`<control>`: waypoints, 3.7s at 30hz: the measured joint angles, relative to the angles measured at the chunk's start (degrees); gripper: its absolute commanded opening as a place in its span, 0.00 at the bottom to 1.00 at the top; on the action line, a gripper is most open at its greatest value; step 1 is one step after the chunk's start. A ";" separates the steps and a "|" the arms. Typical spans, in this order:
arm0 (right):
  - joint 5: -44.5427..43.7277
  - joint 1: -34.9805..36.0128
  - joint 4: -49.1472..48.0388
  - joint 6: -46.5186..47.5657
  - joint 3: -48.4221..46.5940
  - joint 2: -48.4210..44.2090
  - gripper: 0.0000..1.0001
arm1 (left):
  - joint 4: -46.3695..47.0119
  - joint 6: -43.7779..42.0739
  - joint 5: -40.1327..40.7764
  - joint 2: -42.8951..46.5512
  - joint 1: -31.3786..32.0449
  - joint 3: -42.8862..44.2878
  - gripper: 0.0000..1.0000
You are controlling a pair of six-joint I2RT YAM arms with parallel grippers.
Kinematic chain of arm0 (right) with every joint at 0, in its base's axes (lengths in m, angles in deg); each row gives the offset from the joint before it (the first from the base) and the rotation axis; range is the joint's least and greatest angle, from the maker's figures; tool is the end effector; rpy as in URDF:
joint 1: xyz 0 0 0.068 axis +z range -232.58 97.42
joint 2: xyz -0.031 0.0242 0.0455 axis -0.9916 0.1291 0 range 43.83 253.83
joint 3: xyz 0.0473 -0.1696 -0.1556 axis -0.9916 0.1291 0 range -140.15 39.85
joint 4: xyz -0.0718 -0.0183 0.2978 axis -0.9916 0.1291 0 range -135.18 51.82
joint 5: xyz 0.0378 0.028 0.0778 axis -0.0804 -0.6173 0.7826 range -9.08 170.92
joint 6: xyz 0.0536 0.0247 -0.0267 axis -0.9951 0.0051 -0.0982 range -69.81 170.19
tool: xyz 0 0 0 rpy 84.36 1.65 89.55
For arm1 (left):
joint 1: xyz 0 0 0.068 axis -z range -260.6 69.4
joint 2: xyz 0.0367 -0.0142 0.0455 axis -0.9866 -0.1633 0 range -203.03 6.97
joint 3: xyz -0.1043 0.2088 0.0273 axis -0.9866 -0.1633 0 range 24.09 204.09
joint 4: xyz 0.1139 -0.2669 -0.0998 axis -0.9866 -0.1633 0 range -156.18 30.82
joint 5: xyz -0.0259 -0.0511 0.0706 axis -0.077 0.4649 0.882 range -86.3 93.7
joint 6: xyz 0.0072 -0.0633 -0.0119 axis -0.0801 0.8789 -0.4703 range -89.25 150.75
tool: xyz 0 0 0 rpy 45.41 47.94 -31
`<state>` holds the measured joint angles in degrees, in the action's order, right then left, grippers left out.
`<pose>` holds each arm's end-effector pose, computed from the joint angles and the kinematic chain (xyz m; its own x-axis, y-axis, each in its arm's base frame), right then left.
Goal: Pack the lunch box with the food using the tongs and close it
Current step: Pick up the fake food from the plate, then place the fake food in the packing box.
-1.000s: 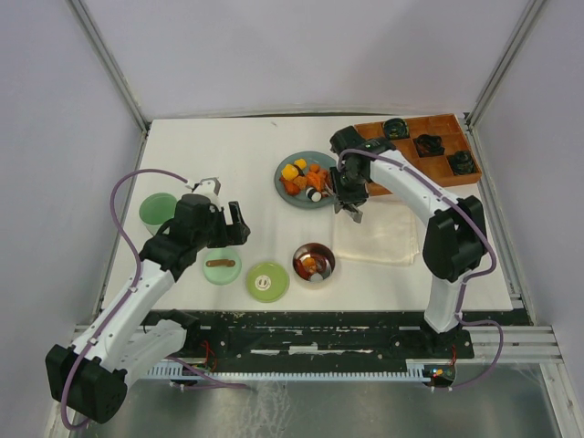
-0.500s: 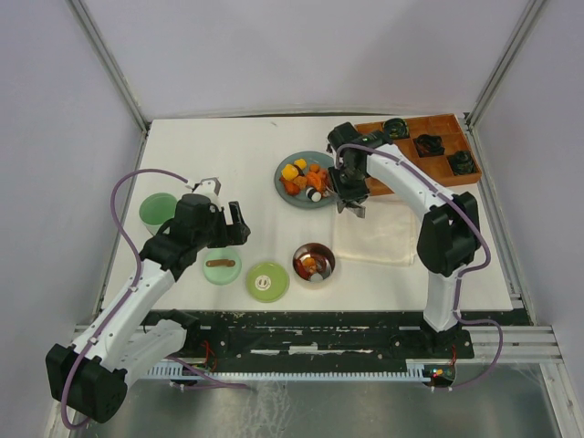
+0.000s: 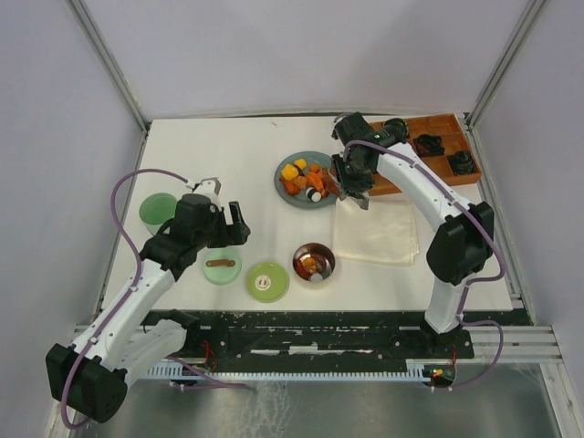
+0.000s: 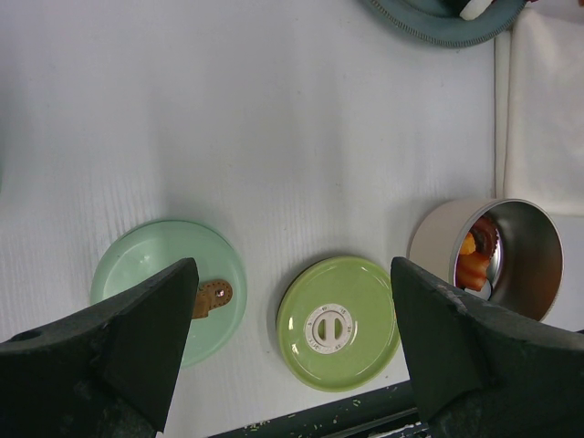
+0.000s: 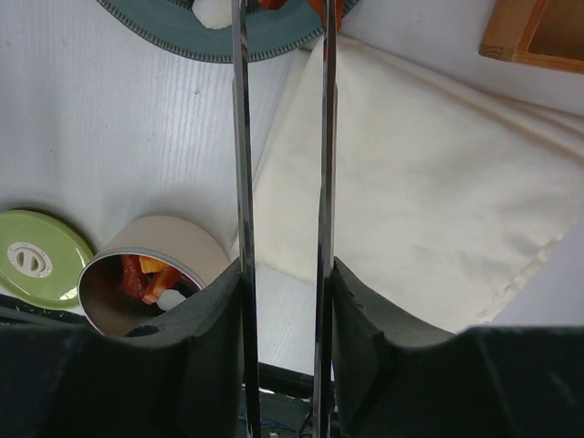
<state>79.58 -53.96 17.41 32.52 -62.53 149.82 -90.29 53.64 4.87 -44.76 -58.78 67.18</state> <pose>0.3766 0.2042 0.2570 -0.9081 -0.1499 -0.3909 -0.2046 0.9735 0.1021 0.2560 -0.1014 0.2255 -0.6857 -0.1444 -0.7134 0.0980 0.9529 -0.2871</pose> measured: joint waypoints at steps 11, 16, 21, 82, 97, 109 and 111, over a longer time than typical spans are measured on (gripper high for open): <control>-1.16 -0.13 2.84 0.98 -2.36 8.20 0.46 | 0.00 0.00 0.00 0.00 0.00 0.00 0.92; -2.71 -0.15 4.44 1.77 -2.95 8.61 0.46 | 0.00 0.00 0.00 0.00 0.00 0.00 0.92; -3.69 -0.17 5.16 2.82 -4.20 8.61 0.46 | 0.00 0.00 0.00 0.00 0.00 0.00 0.92; 11.69 15.96 13.11 -0.11 23.37 -23.85 0.29 | 0.02 0.00 -0.22 0.02 0.00 0.00 0.92; 16.94 19.28 7.30 -2.19 25.55 -20.90 0.43 | 0.00 0.00 -0.24 0.02 0.00 0.00 0.92; 13.09 19.50 5.44 -3.17 25.88 -22.75 0.47 | 0.02 0.00 -0.26 0.02 0.00 0.00 0.92; 11.15 19.50 5.42 -3.48 25.42 -24.11 0.47 | 0.02 0.00 -0.24 0.02 0.00 0.00 0.92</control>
<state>90.72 -34.46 22.83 29.04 -37.12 125.72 -90.27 53.64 4.63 -44.74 -58.78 67.18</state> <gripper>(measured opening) 0.472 0.920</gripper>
